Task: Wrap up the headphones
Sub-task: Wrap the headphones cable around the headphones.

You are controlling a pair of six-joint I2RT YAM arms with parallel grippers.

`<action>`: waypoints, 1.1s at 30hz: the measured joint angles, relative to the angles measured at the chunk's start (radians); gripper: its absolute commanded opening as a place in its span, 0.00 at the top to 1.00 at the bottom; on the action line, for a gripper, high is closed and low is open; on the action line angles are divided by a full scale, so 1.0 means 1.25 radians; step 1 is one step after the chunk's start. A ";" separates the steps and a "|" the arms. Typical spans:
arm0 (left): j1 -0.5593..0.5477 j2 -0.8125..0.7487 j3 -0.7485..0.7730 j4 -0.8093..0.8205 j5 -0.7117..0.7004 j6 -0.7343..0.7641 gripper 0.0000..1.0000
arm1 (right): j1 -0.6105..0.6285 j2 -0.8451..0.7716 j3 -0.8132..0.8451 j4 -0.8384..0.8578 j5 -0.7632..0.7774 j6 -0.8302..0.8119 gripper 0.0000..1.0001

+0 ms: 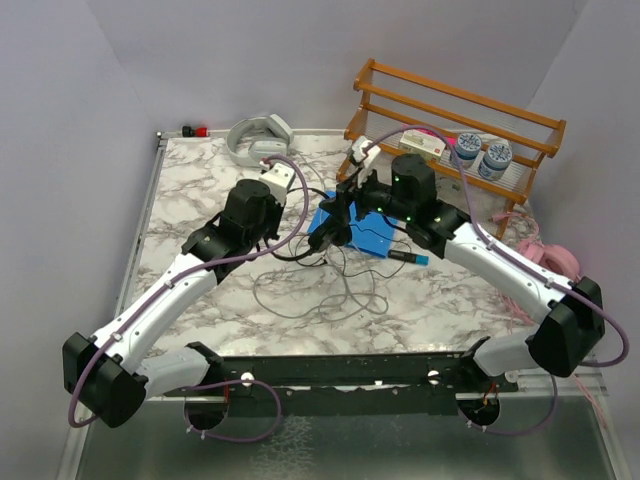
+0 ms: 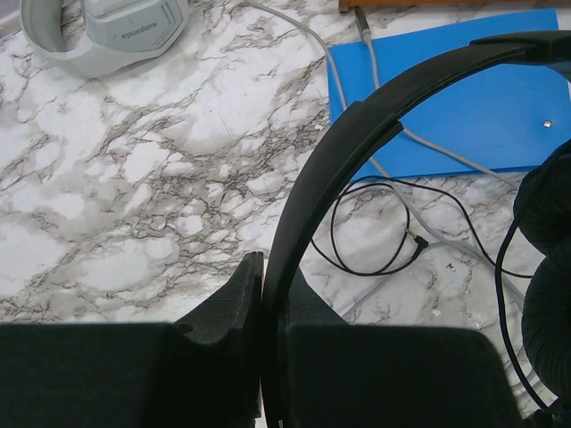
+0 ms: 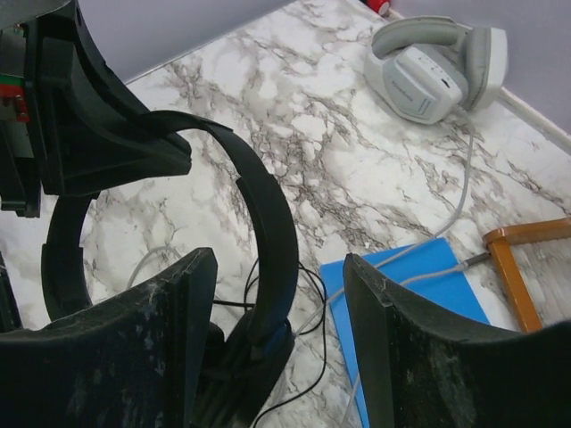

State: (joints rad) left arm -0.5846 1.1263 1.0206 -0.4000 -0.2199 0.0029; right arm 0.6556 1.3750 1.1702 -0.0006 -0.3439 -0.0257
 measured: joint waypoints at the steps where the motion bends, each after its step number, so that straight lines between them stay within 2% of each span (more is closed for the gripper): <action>1: 0.000 0.000 0.000 -0.001 0.003 0.003 1.00 | 0.014 0.014 0.009 -0.005 0.013 -0.011 0.37; 5: -0.004 -0.001 0.000 -0.008 0.011 0.020 1.00 | 0.056 0.044 0.021 -0.027 0.066 -0.049 0.53; 8: -0.005 -0.001 0.000 -0.013 0.013 0.027 1.00 | 0.076 0.059 0.031 -0.045 0.110 -0.073 0.70; 10: -0.005 -0.001 0.000 -0.016 0.016 0.033 1.00 | 0.082 0.066 0.033 -0.046 0.137 -0.086 0.92; 11: -0.005 -0.001 0.000 -0.018 0.018 0.035 1.00 | 0.085 0.068 0.033 -0.047 0.148 -0.092 0.98; 20: -0.021 0.004 0.013 -0.052 0.040 0.061 1.00 | 0.118 0.071 0.033 -0.050 0.248 -0.155 0.99; 33: -0.050 0.008 0.015 -0.142 0.045 0.143 1.00 | 0.164 0.040 -0.046 -0.031 0.296 -0.298 0.99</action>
State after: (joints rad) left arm -0.6476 1.1358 1.0389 -0.5770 -0.1638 0.1810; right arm 0.8612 1.4250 1.1130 -0.0399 0.0257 -0.3988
